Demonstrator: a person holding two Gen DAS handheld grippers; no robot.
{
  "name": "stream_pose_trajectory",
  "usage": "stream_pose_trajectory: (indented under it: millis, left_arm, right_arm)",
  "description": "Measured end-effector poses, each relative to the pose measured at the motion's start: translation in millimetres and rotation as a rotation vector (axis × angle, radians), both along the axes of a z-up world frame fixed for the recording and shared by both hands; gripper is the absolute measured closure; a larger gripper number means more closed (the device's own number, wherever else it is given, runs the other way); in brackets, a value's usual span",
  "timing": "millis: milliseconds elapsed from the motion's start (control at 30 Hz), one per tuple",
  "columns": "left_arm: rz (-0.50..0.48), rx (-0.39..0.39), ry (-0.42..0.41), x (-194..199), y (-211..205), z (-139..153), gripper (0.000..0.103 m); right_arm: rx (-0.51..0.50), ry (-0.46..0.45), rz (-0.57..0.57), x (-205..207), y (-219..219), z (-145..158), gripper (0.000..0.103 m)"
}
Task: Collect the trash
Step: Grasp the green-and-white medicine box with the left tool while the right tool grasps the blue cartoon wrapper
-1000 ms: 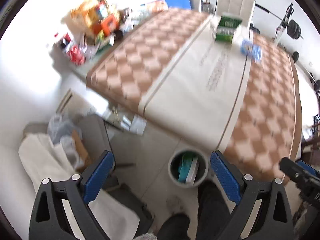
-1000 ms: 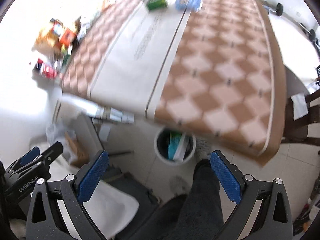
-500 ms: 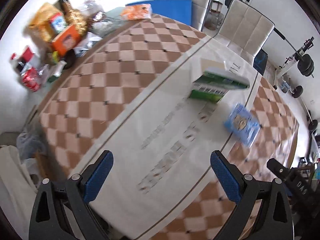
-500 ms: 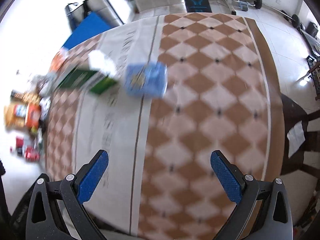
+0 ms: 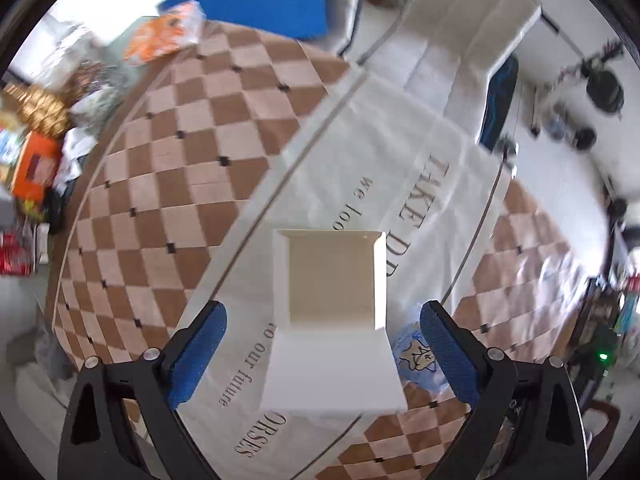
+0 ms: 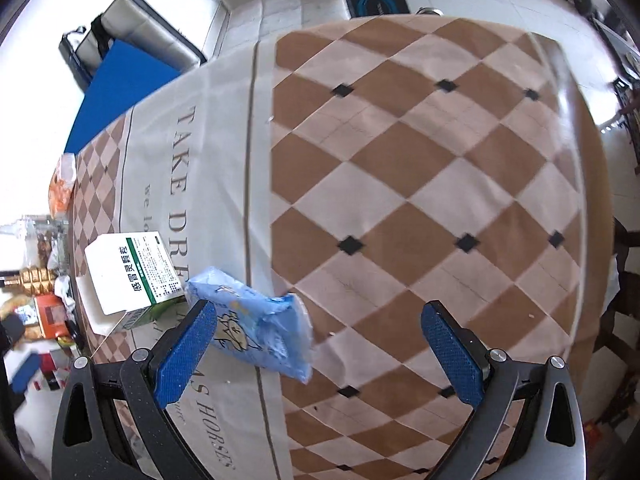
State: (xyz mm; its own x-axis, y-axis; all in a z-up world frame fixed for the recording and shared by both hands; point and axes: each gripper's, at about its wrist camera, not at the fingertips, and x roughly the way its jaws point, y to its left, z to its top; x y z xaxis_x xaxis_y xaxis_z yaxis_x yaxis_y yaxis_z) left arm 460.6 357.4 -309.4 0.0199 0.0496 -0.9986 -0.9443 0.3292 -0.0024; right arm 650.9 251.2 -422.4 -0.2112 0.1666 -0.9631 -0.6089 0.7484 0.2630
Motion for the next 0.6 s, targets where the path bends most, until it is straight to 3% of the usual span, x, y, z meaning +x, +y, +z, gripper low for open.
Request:
stream_pose_trajectory:
  millis: [100, 200, 233, 333, 467, 533, 600]
  left_arm:
    - [-0.071, -0.074, 0.098, 21.2, 10.9, -40.4, 0.004]
    - [-0.115, -0.109, 0.166, 29.3, 15.3, -66.3, 0.004]
    - [-0.134, -0.088, 0.222, 31.6, 15.4, -72.2, 0.006]
    - [-0.154, -0.114, 0.227, 29.5, 16.5, -85.5, 0.01]
    - [-0.15, -0.089, 0.189, 19.8, 13.3, -81.5, 0.015]
    - [-0.146, -0.072, 0.188, 13.7, 10.2, -77.8, 0.016]
    - [-0.146, -0.047, 0.195, 6.9, 7.8, -73.9, 0.016]
  right_arm:
    - [-0.017, -0.008, 0.023, -10.5, 12.7, -9.7, 0.0]
    - [-0.041, -0.038, 0.057, -19.6, 20.0, -16.0, 0.0]
    - [-0.044, -0.049, 0.074, -22.6, 22.7, -17.3, 0.0]
    - [-0.037, -0.044, 0.113, -32.5, 29.6, -21.7, 0.0]
    - [-0.036, -0.014, 0.153, -44.6, 38.2, -30.2, 0.001]
    - [-0.038, -0.011, 0.17, -50.0, 41.6, -34.0, 0.012]
    - [-0.039, -0.014, 0.186, -57.5, 47.9, -38.9, 0.031]
